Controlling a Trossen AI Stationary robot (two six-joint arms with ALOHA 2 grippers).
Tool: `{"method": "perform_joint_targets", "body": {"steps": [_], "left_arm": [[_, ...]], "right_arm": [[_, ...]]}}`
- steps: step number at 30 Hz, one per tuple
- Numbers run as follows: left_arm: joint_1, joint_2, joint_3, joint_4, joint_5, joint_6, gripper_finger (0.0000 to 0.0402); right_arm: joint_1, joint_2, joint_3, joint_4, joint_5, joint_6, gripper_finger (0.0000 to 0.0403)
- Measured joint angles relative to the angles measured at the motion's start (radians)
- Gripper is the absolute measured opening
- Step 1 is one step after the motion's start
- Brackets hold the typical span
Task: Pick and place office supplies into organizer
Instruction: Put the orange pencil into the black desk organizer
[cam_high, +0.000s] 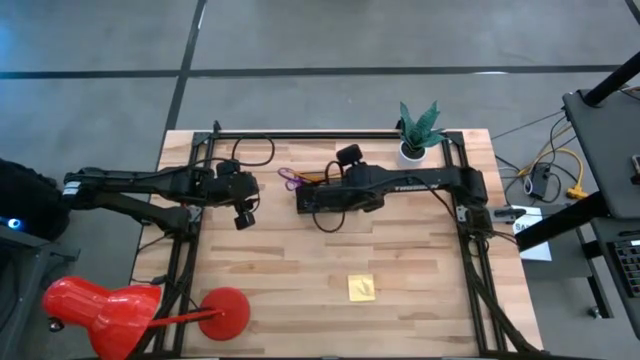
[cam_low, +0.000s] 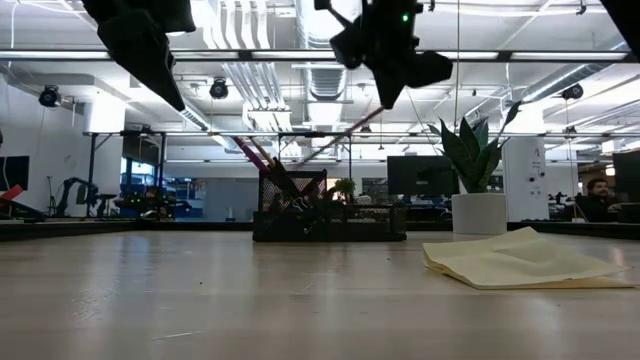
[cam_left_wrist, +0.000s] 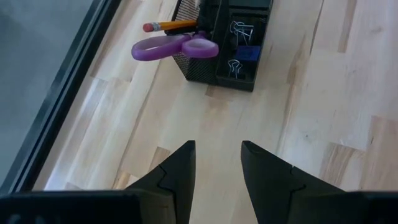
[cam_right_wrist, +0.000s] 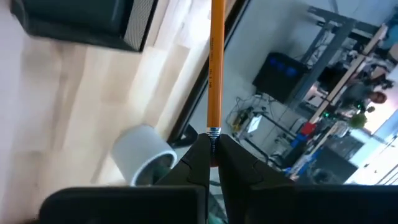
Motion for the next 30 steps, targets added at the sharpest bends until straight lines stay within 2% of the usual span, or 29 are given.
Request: {"method": "perform_joint_targets", "body": {"steps": [7,13,16,23,30], "left_arm": [[0.0,0.0,0.0,0.0,0.0,0.0,0.0114],[0.0,0.0,0.0,0.0,0.0,0.0,0.0114],[0.0,0.0,0.0,0.0,0.0,0.0,0.0114],[0.0,0.0,0.0,0.0,0.0,0.0,0.0114],[0.0,0.0,0.0,0.0,0.0,0.007,0.0114]], "right_arm": [[-0.036,0.036,-0.028,0.054,0.003,-0.11,0.0009],[-0.032,0.083,-0.012,0.219,0.015,-0.323,0.0008],[-0.034,0.114,0.015,0.285,0.021,-0.381,0.0008],[-0.034,0.147,0.058,0.331,0.008,-0.384,0.0018],[-0.033,0.149,0.056,0.341,-0.014,-0.338,0.0061]]}}
